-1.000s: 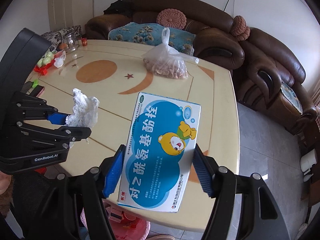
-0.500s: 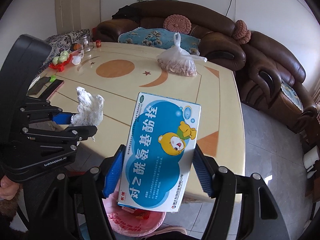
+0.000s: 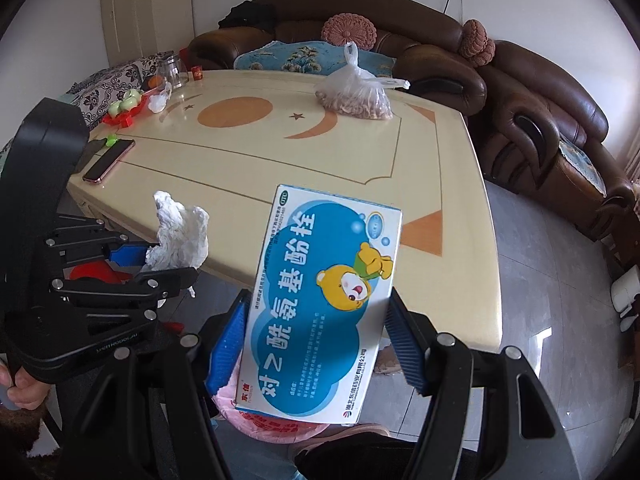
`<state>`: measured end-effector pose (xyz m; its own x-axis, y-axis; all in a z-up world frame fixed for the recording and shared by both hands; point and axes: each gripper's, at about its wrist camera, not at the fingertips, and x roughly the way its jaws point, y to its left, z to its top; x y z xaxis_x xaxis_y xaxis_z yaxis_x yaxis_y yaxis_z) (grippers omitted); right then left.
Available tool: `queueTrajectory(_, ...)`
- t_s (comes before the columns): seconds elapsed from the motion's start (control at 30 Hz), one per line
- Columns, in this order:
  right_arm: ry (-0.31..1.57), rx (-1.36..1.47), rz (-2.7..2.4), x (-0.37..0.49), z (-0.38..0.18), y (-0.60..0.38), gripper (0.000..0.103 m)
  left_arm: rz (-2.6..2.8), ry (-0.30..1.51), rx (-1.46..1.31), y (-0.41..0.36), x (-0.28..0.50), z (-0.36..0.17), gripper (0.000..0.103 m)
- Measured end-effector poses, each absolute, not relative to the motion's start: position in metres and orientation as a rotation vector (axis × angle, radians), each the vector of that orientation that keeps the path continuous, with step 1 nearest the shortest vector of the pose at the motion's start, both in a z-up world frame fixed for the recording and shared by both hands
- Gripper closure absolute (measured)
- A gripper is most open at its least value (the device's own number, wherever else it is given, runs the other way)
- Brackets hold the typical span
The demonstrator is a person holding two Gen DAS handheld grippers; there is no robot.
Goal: Collect trash
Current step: 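Lift and carry the tissues and medicine box with both tools over the pink bin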
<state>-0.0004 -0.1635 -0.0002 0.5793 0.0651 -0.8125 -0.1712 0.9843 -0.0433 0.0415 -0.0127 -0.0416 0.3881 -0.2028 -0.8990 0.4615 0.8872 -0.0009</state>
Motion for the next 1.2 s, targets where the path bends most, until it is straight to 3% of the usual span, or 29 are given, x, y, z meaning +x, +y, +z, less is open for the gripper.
queueTrajectory(1.2,1.253,0.014,0.175,-0.006,-0.172,-0.167,0.039,-0.55,1.457,0.181,-0.023,0.034,-0.231,0.075)
